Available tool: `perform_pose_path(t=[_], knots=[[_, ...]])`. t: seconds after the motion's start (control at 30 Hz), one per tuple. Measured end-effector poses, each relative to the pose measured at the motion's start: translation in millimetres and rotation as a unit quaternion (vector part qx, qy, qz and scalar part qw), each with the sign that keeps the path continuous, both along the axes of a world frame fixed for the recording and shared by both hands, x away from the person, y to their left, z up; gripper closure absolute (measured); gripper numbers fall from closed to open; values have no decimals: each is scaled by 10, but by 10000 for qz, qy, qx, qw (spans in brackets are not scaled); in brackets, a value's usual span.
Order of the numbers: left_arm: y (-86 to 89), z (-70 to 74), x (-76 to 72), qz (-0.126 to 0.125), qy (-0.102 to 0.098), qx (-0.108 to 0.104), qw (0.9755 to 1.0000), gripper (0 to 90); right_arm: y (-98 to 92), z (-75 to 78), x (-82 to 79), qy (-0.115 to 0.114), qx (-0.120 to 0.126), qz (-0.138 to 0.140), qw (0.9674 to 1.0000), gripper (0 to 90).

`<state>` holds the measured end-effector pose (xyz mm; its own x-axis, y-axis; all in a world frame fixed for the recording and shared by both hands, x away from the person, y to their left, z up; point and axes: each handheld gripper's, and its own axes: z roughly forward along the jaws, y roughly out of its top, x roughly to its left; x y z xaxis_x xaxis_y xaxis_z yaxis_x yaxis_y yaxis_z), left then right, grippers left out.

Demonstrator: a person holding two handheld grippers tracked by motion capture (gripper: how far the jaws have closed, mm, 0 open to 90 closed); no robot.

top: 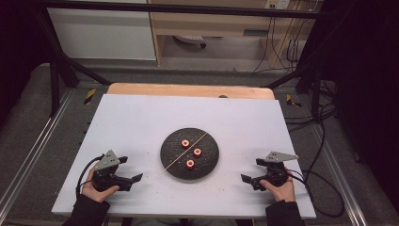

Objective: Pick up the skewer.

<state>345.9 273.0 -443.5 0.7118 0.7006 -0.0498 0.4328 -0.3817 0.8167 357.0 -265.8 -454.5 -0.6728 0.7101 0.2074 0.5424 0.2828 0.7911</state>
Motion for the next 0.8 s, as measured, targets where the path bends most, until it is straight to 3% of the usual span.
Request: perform_pose_path(t=[0.8], knots=[[-90, 62, 13, 38, 69, 0, 10000, 77, -13, 21, -8, -62, 86, -48, 9999, 5]])
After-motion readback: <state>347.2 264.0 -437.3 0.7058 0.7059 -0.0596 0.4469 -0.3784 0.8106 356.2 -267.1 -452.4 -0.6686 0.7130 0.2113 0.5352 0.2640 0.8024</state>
